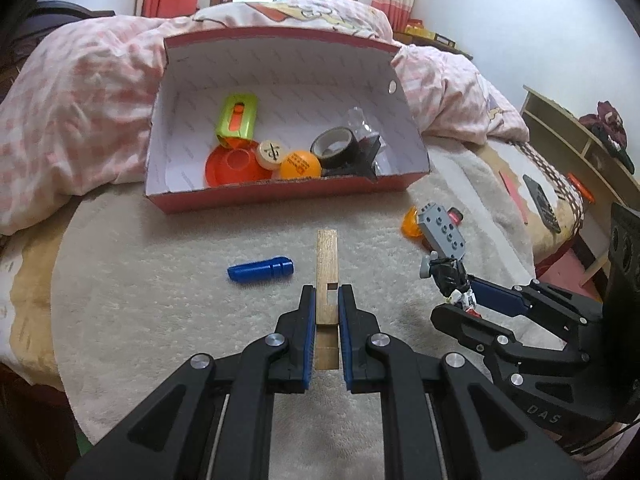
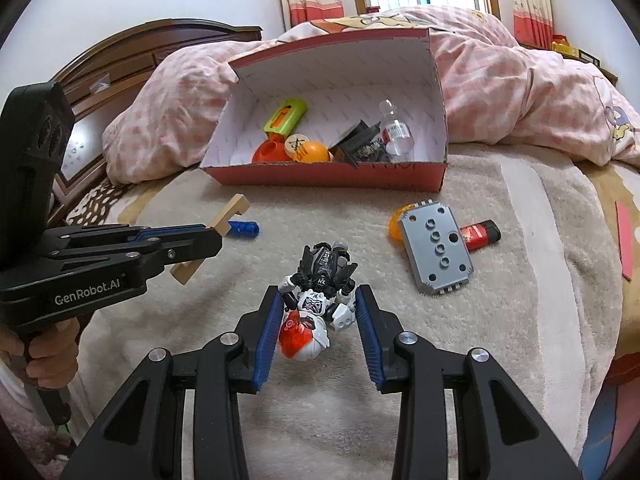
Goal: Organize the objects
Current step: 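Lift the wooden block in the left gripper while the right carries the robot figure over the box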
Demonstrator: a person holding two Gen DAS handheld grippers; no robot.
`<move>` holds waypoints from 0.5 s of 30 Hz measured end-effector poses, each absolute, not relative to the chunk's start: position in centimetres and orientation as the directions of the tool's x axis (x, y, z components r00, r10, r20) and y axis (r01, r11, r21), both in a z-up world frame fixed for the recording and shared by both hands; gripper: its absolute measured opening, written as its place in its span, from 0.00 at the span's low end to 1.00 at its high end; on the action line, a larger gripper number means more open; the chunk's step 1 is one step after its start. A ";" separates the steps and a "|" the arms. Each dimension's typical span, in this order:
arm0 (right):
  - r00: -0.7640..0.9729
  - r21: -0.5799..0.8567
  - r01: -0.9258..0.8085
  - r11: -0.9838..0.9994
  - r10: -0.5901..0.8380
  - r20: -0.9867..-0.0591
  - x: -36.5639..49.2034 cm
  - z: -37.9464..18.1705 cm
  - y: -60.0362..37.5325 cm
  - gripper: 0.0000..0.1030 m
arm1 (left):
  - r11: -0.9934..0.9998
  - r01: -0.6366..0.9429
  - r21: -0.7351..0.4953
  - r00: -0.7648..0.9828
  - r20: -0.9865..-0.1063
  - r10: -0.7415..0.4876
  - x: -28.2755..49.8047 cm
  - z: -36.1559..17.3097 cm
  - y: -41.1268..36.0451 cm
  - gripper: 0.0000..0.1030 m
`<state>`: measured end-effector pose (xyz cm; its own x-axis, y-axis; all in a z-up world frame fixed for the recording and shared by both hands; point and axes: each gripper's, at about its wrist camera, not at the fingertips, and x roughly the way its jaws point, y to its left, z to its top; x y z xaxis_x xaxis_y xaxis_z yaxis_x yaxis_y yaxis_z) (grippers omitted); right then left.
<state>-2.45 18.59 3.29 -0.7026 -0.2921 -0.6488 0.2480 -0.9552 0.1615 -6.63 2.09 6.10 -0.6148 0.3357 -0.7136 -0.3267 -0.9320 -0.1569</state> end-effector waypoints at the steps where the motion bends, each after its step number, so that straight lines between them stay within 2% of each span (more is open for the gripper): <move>1: -0.704 0.163 0.252 -0.954 -0.296 -0.646 -2.4 3.5 18.5 0.37 | -0.933 -0.325 -0.156 -0.620 -0.709 0.335 -6.5 6.3 1.9 0.10; 15: -0.711 0.164 0.297 -0.941 -0.332 -0.620 -4.2 5.5 18.4 0.37 | -0.936 -0.298 -0.185 -0.651 -0.678 0.341 -8.1 8.0 0.9 0.10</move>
<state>-4.16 18.35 5.48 -0.7110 -0.3324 -0.6197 0.2966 -0.9408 0.1643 -8.09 0.95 8.01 -0.6509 0.3411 -0.6782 -0.2981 -0.9365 -0.1849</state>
